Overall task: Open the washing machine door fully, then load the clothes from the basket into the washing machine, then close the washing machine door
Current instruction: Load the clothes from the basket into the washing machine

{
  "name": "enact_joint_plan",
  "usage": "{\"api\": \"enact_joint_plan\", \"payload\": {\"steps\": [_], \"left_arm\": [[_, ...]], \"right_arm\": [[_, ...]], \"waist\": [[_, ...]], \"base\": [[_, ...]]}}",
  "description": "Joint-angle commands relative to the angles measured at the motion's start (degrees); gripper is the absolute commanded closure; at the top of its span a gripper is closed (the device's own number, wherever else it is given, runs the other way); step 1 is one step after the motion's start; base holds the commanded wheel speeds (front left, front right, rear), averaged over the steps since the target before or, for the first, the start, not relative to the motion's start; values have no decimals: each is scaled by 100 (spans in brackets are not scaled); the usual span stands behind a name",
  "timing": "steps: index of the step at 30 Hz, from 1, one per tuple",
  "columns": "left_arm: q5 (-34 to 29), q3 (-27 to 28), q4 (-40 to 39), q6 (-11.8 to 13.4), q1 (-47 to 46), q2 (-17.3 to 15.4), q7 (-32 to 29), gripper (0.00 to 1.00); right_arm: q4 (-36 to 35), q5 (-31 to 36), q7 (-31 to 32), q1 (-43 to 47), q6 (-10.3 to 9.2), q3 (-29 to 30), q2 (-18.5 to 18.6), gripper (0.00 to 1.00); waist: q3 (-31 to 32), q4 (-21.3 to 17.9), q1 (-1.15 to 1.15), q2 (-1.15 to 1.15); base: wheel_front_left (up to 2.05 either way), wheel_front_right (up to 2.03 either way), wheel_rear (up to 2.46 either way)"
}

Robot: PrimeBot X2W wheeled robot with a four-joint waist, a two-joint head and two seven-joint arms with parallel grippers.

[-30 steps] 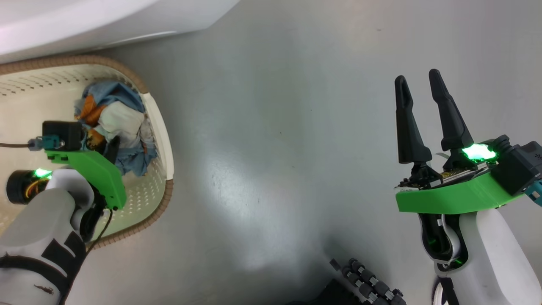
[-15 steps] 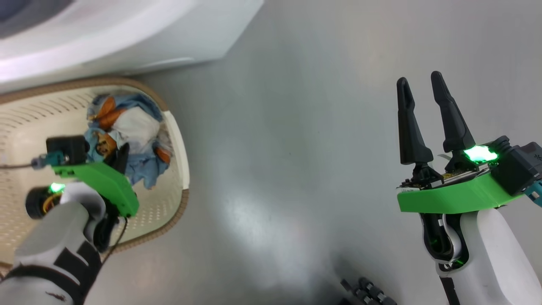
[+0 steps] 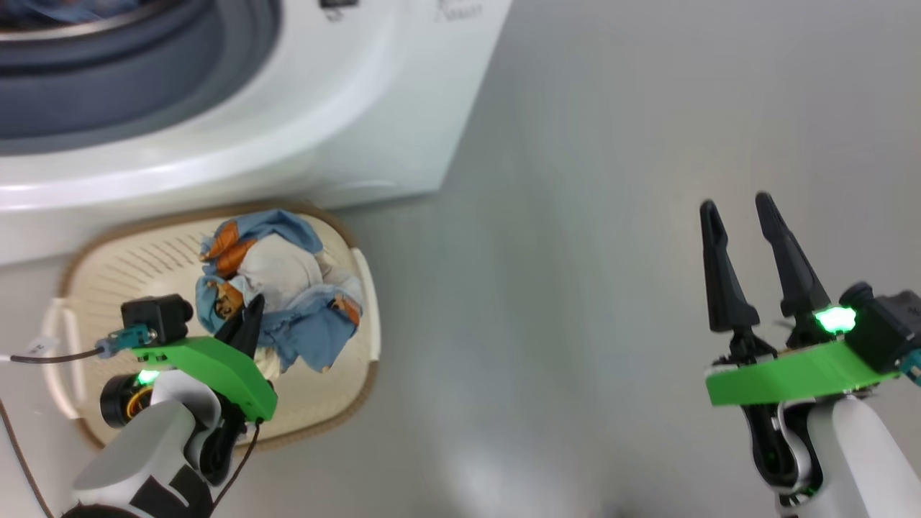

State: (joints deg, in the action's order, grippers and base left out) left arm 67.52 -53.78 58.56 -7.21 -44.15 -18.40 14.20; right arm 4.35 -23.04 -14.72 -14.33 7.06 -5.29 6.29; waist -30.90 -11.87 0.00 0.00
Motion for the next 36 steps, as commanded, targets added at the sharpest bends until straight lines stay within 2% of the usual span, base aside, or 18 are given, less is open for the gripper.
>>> {"api": "enact_joint_plan", "payload": {"steps": [1,14,26,36], "left_arm": [[-200,348,-191,-28,132,-167,77,100],[-1904,2159,-1394,-28,1249,103,79,100],[-3141,3548,-2665,-28,2287,276,79,100],[-3785,4485,-3665,-28,3098,460,80,100]], "right_arm": [[-93,32,-28,213,43,-65,117,0],[28,3,-28,883,43,142,304,0],[34,-7,-28,1205,43,236,337,0],[-6,8,-28,1310,43,330,336,0]], "waist": [[724,514,0,0],[1672,1090,0,0],[2127,1203,0,0],[2159,1270,0,0]], "base": [[0,0,0],[0,0,0],[0,0,0],[0,0,0]]}}
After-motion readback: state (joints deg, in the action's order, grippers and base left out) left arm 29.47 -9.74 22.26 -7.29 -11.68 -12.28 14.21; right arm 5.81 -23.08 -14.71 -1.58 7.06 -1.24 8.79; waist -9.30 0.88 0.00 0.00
